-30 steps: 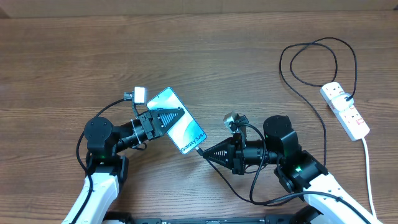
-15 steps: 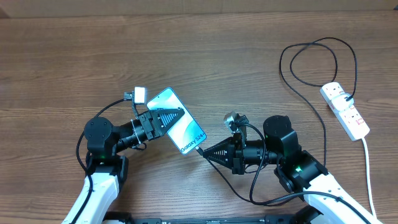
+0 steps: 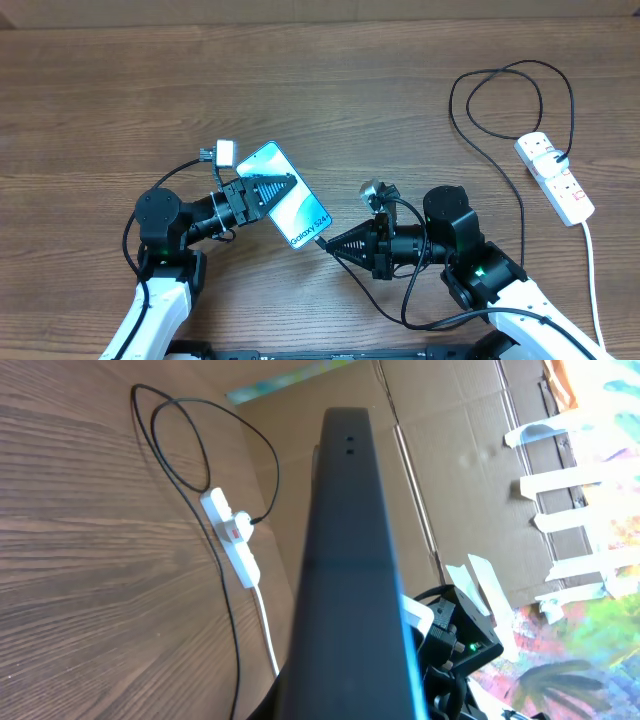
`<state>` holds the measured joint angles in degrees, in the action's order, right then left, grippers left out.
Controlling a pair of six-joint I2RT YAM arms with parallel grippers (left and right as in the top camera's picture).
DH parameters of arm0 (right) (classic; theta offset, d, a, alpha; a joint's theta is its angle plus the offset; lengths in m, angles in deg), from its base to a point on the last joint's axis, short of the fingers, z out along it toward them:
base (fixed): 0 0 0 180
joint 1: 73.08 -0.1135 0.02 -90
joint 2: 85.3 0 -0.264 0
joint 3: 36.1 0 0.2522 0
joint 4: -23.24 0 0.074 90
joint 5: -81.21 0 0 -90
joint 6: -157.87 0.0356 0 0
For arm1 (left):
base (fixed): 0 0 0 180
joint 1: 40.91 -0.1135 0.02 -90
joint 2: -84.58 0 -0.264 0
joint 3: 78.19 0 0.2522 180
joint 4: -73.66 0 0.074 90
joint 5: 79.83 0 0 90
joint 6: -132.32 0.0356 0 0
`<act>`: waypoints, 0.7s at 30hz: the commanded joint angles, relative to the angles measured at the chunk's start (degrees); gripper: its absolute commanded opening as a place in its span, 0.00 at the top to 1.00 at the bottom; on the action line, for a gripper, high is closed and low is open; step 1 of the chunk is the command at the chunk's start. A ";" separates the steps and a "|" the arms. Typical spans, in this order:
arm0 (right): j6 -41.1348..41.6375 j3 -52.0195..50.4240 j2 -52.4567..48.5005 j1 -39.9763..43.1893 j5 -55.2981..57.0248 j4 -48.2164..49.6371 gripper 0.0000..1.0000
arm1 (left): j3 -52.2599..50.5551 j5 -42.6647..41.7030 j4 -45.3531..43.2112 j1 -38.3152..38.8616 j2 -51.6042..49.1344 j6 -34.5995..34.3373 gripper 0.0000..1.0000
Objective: Plug charger to phone and switch on socket
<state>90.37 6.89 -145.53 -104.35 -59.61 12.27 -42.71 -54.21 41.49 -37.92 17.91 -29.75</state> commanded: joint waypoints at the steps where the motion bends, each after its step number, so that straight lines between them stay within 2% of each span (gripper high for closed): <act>1: 0.28 0.09 -0.02 -0.28 1.33 1.60 0.96 | 0.57 -3.87 -0.61 0.04 0.04 0.31 0.96; 13: 1.75 0.09 -0.02 -0.28 1.33 4.66 0.96 | 0.57 -2.64 -0.61 0.61 0.04 0.48 0.96; 21: 1.73 0.09 -0.02 -0.26 1.33 4.61 0.96 | 0.57 -1.25 -0.57 1.55 0.02 4.28 0.96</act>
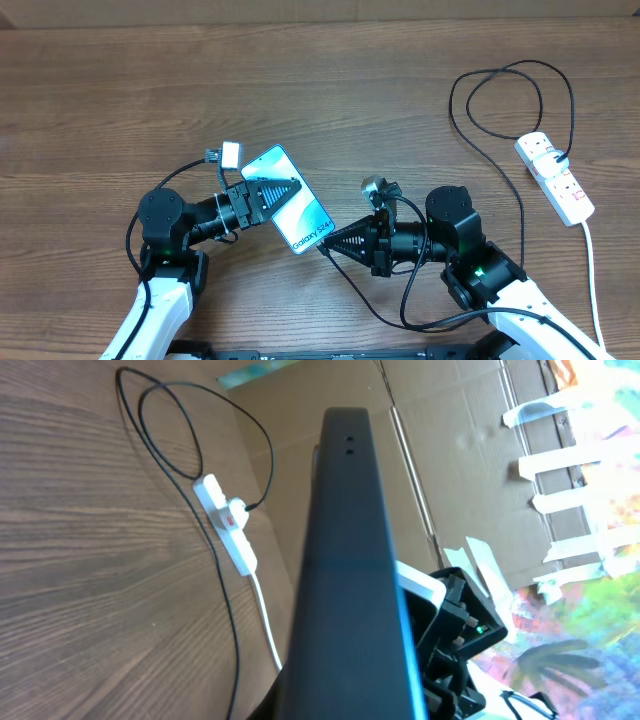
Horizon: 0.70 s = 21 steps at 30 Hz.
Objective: Plug charger to phone and switch on socket
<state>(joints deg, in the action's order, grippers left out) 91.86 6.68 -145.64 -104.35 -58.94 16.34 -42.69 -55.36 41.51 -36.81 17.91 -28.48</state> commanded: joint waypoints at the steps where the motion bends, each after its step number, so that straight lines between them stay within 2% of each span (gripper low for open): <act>1: 0.22 0.31 0.09 -0.15 0.66 0.52 0.96 | 0.55 -0.09 -0.57 0.44 0.02 3.72 0.96; 7: 0.02 0.31 0.11 -0.15 1.73 -0.28 0.88 | 0.55 -0.02 3.85 0.42 0.02 9.05 0.96; 10: -0.17 0.31 0.11 -0.09 2.14 -0.52 0.81 | 0.55 0.04 6.82 0.42 0.02 10.91 0.96; 21: -4.07 0.31 0.11 3.52 5.53 -11.04 0.68 | 0.55 0.11 7.30 0.42 0.02 12.57 0.96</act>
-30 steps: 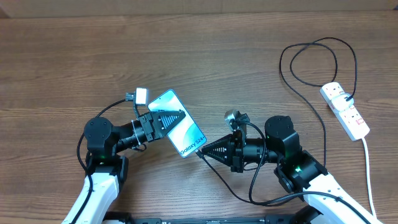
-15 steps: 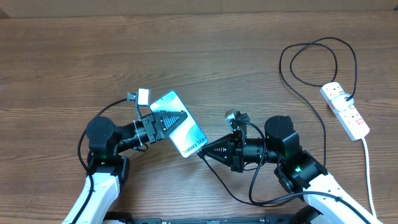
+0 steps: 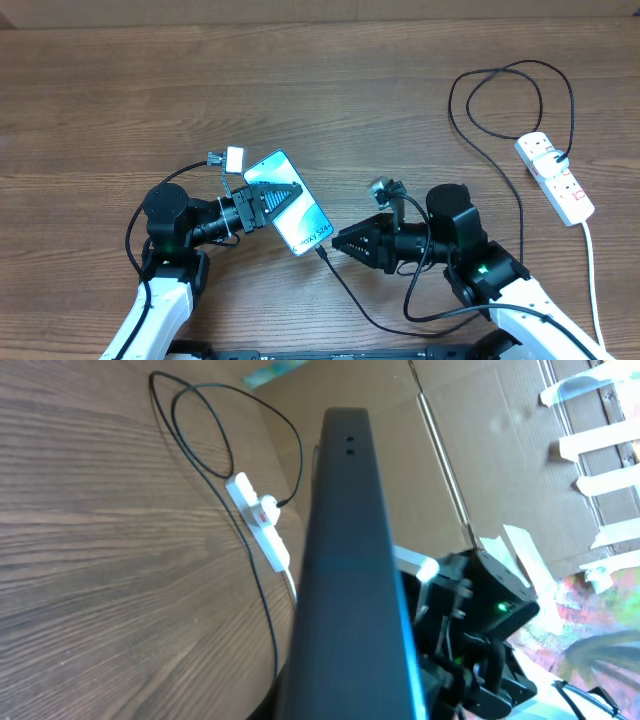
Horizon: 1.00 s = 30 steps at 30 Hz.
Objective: Plug charger to phone and switch on socket
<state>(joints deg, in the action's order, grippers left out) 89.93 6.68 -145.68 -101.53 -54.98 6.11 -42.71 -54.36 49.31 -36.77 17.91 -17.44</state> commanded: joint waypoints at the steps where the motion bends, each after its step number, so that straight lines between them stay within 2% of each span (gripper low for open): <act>1: -2.71 0.31 0.15 0.72 1.55 -1.55 0.66 | 0.57 -0.90 -0.50 0.37 0.02 1.53 0.96; 3: -3.08 0.31 0.15 0.72 1.01 -2.56 0.64 | 0.57 -0.90 -0.50 0.37 0.02 1.53 0.96; 6: -4.59 0.31 0.15 0.72 -2.49 -2.86 0.46 | 0.57 -0.90 -0.50 0.37 0.02 1.53 0.96; 9: -4.55 0.31 0.15 0.72 -5.38 -3.63 0.38 | 0.57 -0.92 -0.50 0.37 0.02 1.51 0.96; 18: -4.59 0.28 0.13 -0.90 -8.74 -4.44 0.38 | 0.57 -0.90 -0.52 0.37 0.02 1.51 0.96; 24: -4.52 0.28 0.13 -5.92 0.66 -4.46 0.39 | 0.57 -0.90 -0.52 0.37 0.02 1.51 0.96; 30: -4.50 0.28 0.13 -7.65 2.47 -2.93 0.43 | 0.57 -0.87 -0.52 0.37 0.02 1.51 0.96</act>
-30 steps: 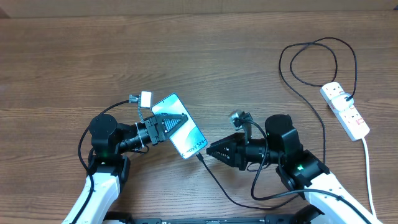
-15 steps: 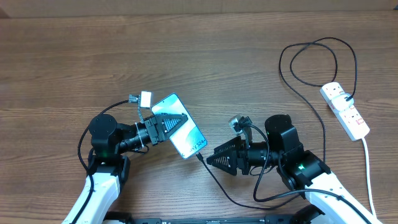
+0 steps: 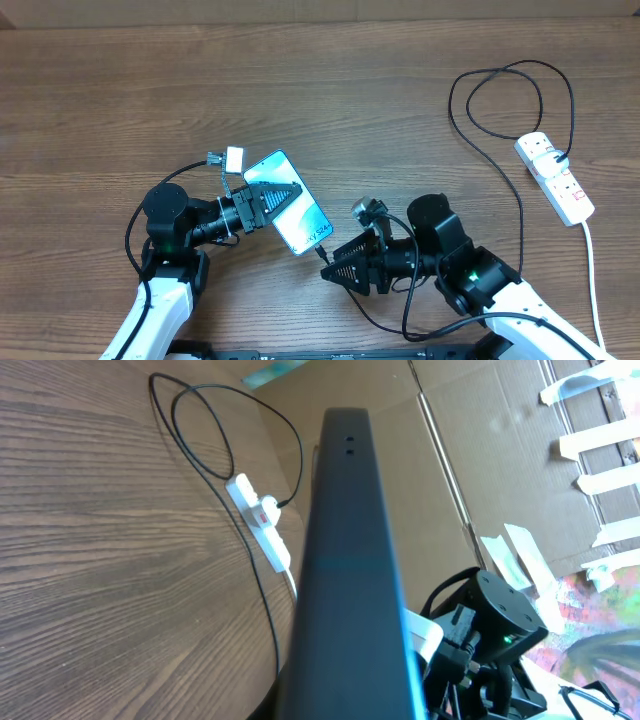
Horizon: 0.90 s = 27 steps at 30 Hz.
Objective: Plug charger to phone and switch on socket
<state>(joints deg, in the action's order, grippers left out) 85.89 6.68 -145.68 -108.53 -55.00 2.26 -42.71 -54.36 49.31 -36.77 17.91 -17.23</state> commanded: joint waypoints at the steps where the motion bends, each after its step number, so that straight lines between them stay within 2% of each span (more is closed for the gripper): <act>1: -0.48 0.28 0.13 -0.85 2.60 1.31 0.44 | 0.57 -0.87 -0.52 0.37 0.02 1.29 0.96; 7: -0.48 0.28 -1.57 -1.88 4.46 2.97 0.44 | 0.57 -0.87 -0.55 0.37 0.02 1.29 0.96; 14: -0.24 0.31 -6.12 -3.28 3.54 5.51 0.61 | 0.57 -0.90 -0.52 0.37 0.02 1.29 0.96; 22: -0.22 0.31 -6.12 -3.28 2.80 5.70 0.69 | 0.57 -0.90 -0.52 0.37 0.02 1.31 0.96; 27: -0.02 0.33 -6.12 -3.28 2.45 6.58 0.82 | 0.57 -0.90 -0.52 0.37 0.02 1.31 0.96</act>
<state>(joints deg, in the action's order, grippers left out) 85.93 6.68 -151.80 -111.43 -52.09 8.16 -42.71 -54.32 49.31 -36.77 17.91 -17.23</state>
